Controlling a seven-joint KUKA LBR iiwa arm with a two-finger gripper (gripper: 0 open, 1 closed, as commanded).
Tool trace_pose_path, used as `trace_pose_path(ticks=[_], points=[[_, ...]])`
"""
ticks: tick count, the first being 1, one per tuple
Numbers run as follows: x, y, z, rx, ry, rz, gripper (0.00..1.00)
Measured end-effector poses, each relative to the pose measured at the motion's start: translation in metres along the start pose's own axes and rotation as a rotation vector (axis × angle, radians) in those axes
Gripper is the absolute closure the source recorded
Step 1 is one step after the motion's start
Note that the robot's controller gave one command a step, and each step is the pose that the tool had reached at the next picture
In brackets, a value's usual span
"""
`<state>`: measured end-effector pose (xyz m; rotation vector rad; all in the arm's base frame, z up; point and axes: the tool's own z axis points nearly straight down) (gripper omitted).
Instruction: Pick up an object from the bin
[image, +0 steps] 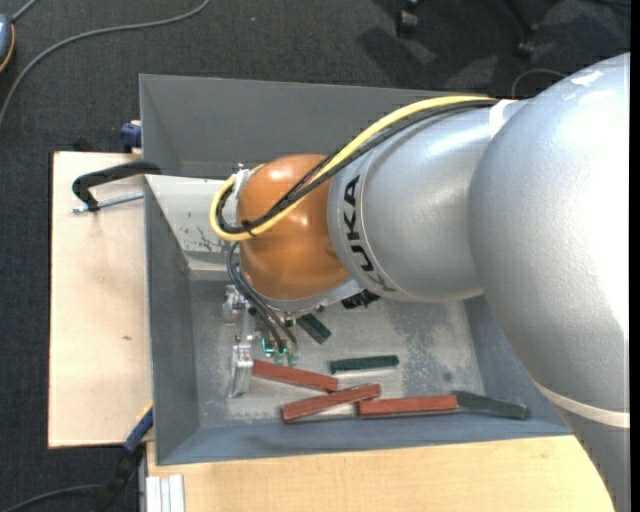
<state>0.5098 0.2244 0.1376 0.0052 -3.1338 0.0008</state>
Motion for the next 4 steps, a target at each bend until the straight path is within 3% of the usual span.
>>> trace_pose_path(ticks=[1, 2, 3, 4], points=[[-0.004, -0.079, 0.071, 0.004, -0.003, -0.032, 0.0], [-0.004, -0.073, 0.067, -0.002, -0.008, -0.038, 1.0], [-0.024, -0.07, -0.054, -0.002, -0.021, -0.284, 1.0], [-0.035, -0.069, -0.125, -0.002, -0.024, -0.354, 1.0]])
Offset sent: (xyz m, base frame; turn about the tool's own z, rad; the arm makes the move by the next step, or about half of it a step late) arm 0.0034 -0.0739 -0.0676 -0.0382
